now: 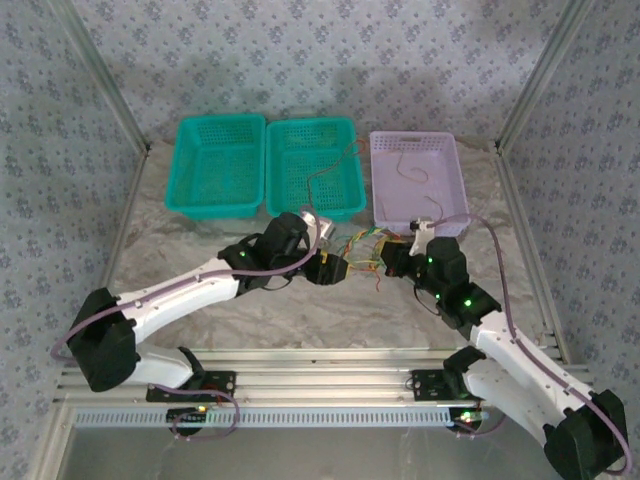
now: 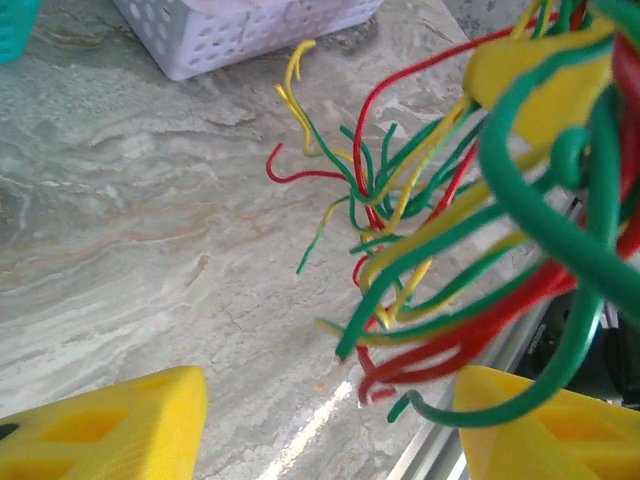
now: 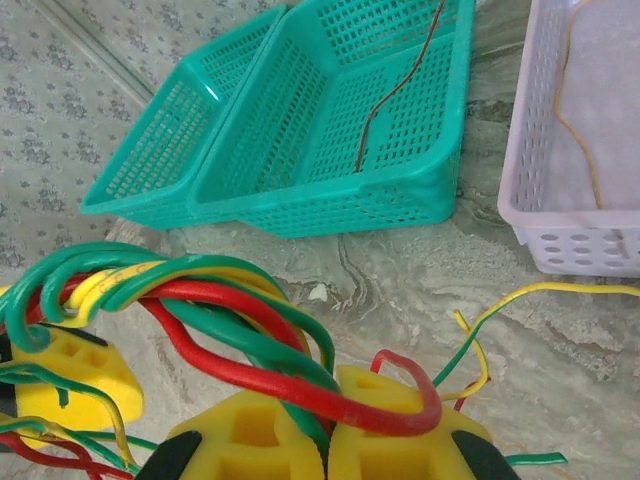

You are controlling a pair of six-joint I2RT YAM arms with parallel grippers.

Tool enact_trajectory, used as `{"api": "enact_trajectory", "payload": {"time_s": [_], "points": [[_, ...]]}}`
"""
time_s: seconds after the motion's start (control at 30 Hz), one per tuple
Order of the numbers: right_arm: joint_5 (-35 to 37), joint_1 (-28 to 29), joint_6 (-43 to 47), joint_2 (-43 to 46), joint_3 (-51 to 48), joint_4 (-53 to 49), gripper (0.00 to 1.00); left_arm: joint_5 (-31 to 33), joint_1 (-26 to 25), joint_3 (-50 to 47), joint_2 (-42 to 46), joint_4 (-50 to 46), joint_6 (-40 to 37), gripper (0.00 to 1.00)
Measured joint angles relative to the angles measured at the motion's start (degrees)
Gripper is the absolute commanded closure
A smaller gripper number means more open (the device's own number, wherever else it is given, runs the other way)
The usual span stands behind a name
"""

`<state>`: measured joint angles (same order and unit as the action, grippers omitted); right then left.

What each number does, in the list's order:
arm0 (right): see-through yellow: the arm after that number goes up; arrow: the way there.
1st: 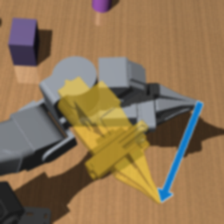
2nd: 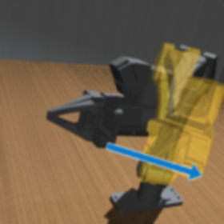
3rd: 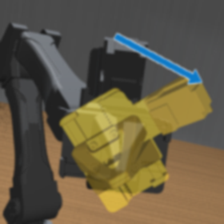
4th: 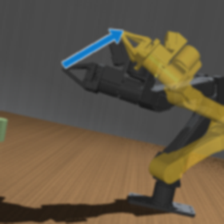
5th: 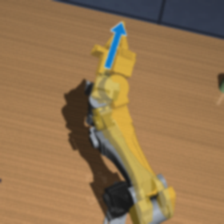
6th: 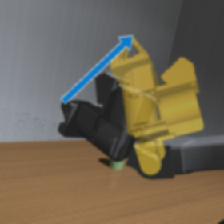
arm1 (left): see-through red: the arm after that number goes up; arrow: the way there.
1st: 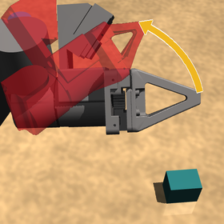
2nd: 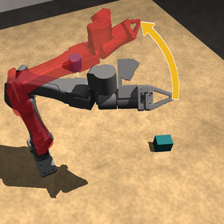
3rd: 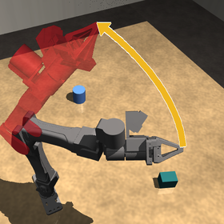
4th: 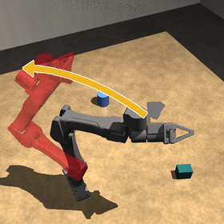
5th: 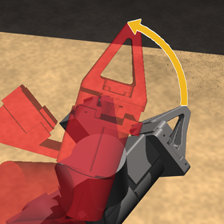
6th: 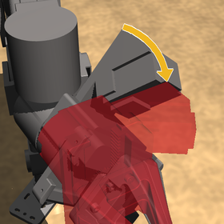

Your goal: Untangle the cables

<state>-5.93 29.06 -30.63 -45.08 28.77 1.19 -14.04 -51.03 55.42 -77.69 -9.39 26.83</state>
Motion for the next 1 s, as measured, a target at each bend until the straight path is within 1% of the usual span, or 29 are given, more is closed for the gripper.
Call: {"api": "enact_trajectory", "payload": {"time_s": [0.17, 0.23, 0.3, 0.5, 0.63, 0.73, 0.8, 0.83, 0.93, 1.0], "points": [[-0.04, 0.48, 0.2, -0.92, 0.0, -0.83, 1.0, 1.68, 0.0, 0.28, 0.07, 0.24, 0.28, 0.41], [-0.07, 0.76, 0.2, -1.6, 0.0, -1.09, 1.0, 1.66, 0.0, 0.28, 0.11, 0.39, 0.7, 0.47], [-0.07, 1.11, 0.24, -2.14, 0.02, -1.36, 1.0, 1.62, -0.02, 0.31, 0.11, 0.61, 1.11, 0.49], [0.13, 1.88, 1.07, -2.84, 0.63, -1.95, 1.0, 1.44, -0.15, 0.48, 0.13, 0.5, 1.66, 0.62], [0.57, 2.12, 1.16, -2.97, 0.74, -1.92, 1.0, 1.38, -0.15, 1.11, 0.13, 0.35, 1.68, 0.73], [0.81, 2.19, 1.49, -2.99, 0.81, -1.92, 1.0, 1.4, -0.15, 1.16, 0.15, 0.02, 1.68, 0.76], [1.03, 2.27, 1.55, -3.17, 1.01, -2.05, 1.0, 1.44, -0.15, 1.22, 0.24, -0.31, 1.49, 0.8], [1.25, 2.34, 1.6, -3.39, 1.2, -2.23, 1.0, 1.42, -0.15, 1.25, 0.35, -0.55, 1.36, 0.86], [1.55, 2.4, 1.75, -4.13, 1.75, -2.4, 1.0, 1.44, -0.26, 1.38, 0.83, -1.4, 0.76, 1.0], [2.03, 2.56, 1.92, -4.5, 1.9, -2.47, 1.0, 1.46, -0.44, 1.73, 1.03, -2.08, 0.37, 1.0]]}}
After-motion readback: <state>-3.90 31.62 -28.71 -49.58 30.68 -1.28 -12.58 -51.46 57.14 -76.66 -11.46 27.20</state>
